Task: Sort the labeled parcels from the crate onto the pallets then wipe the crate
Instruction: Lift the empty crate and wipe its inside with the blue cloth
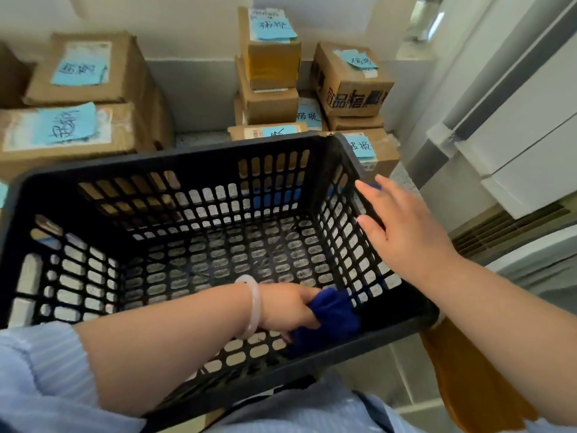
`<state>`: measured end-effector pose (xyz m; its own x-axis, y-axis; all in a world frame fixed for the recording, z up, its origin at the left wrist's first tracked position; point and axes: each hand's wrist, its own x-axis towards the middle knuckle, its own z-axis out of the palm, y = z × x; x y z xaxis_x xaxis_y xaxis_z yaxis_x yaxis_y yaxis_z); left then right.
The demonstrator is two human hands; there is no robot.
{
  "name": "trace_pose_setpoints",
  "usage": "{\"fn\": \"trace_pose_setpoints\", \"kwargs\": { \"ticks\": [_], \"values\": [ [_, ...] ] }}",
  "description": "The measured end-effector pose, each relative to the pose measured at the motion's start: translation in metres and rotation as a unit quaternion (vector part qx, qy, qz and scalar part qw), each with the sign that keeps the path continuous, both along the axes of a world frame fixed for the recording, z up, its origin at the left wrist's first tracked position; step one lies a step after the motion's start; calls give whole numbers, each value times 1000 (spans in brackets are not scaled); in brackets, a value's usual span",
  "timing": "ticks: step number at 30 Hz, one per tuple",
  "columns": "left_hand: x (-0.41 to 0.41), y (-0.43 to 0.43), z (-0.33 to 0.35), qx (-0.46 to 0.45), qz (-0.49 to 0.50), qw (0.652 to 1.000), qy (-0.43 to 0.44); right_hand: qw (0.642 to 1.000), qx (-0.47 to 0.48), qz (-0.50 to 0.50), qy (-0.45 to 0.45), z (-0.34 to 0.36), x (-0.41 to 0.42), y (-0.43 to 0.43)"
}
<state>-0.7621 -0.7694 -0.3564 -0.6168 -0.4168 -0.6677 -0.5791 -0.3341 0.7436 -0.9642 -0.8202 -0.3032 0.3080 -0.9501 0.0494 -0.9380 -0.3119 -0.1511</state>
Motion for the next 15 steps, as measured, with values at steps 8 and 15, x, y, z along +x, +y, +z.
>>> {"fn": "trace_pose_setpoints", "kwargs": {
  "ticks": [8,15],
  "values": [
    [49,1,27,20,342,930,137,785,526,-29,-325,-9,85,-6],
    [81,37,31,-41,511,857,59,662,659,-39,-353,-45,137,-16]
  ]
}}
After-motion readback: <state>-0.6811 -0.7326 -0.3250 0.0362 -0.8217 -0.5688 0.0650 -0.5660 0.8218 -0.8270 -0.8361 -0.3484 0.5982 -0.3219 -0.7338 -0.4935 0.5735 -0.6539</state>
